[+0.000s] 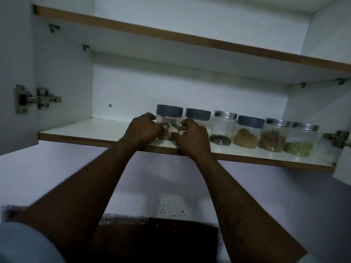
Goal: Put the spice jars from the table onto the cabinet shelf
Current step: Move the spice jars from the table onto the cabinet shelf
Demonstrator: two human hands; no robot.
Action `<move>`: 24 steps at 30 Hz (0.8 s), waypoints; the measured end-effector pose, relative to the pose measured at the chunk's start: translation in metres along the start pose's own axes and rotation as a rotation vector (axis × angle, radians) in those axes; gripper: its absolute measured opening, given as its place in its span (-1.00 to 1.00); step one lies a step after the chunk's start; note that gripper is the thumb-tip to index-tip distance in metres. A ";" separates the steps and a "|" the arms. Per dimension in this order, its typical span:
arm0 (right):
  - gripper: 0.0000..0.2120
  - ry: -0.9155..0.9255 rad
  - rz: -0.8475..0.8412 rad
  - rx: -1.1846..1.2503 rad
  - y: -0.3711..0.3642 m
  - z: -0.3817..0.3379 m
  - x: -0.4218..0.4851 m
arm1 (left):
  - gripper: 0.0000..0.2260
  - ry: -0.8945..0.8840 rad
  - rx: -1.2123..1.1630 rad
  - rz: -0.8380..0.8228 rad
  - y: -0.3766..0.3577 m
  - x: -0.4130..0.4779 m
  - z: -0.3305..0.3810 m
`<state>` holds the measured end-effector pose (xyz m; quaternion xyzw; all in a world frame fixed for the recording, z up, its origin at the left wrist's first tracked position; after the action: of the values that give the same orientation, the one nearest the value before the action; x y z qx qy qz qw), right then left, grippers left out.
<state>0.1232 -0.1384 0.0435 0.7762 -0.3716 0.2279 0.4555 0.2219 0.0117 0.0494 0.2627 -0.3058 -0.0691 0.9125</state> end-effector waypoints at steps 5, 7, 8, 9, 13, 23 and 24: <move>-0.58 0.035 0.019 -0.078 -0.011 -0.004 0.000 | -0.60 -0.048 0.217 0.087 -0.011 -0.003 0.001; -0.61 0.038 0.004 -0.106 -0.015 -0.003 -0.002 | -0.66 -0.084 0.343 0.087 -0.018 -0.006 0.001; -0.62 0.039 -0.005 -0.108 -0.017 -0.003 -0.002 | -0.68 -0.097 0.386 0.092 -0.020 -0.006 0.000; -0.62 0.040 -0.017 -0.109 -0.018 -0.001 -0.003 | -0.69 -0.103 0.416 0.094 -0.022 -0.007 -0.001; -0.58 0.030 -0.046 -0.121 -0.021 0.002 -0.004 | -0.71 -0.105 0.436 0.085 -0.027 -0.008 -0.004; -0.76 0.076 0.193 -0.055 -0.006 -0.003 -0.007 | -0.76 -0.052 0.317 0.265 -0.014 -0.013 0.000; -0.78 0.109 0.202 -0.059 -0.003 -0.004 -0.011 | -0.74 -0.081 0.329 0.270 -0.014 -0.018 0.000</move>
<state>0.1189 -0.1305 0.0363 0.7076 -0.4291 0.3035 0.4724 0.2081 0.0048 0.0332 0.3619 -0.3817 0.0942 0.8453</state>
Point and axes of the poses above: each hand's wrist, its own x-axis towards the middle knuckle, its own y-axis out of the back of the hand, z = x × y, the point moved 5 cm from there along x, towards the middle knuckle, and after that the axes turned 1 degree about x, right-handed, at the moved point
